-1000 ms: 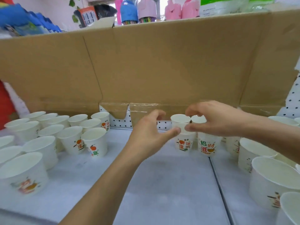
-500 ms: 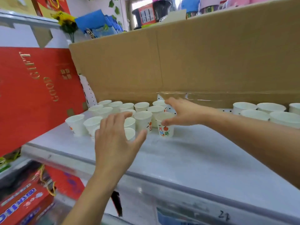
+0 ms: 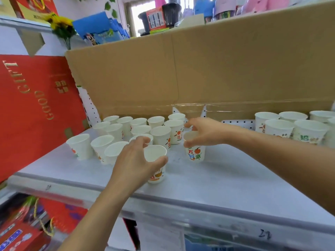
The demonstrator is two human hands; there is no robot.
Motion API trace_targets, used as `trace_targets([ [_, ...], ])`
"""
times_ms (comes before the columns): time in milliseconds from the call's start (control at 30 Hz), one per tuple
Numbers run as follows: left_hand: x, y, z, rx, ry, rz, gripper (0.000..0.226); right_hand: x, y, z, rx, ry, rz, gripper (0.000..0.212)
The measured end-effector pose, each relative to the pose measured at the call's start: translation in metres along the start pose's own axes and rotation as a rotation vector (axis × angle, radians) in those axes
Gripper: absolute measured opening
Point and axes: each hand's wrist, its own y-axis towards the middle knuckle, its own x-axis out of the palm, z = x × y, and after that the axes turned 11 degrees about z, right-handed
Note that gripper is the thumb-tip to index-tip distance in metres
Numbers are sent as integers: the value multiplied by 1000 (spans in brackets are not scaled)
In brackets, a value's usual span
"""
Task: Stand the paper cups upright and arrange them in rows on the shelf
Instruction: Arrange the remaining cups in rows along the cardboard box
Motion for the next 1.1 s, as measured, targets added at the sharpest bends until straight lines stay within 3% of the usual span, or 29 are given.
trace_targets([
  [167, 28, 9, 51, 38, -212, -175, 68, -48, -41, 34, 12, -60, 17, 70],
  [333, 69, 6, 120, 171, -362, -266, 64, -111, -93, 95, 172, -102, 73, 66],
  [567, 126, -8, 192, 418, -260, -348, 65, -141, -134, 152, 271, -285, -14, 66],
  [1000, 147, -7, 223, 277, -332, -391, 84, -143, -141, 190, 258, -251, -53, 72],
  [1100, 146, -5, 223, 237, -369, -379, 78, -145, -141, 194, 273, -282, -48, 72],
])
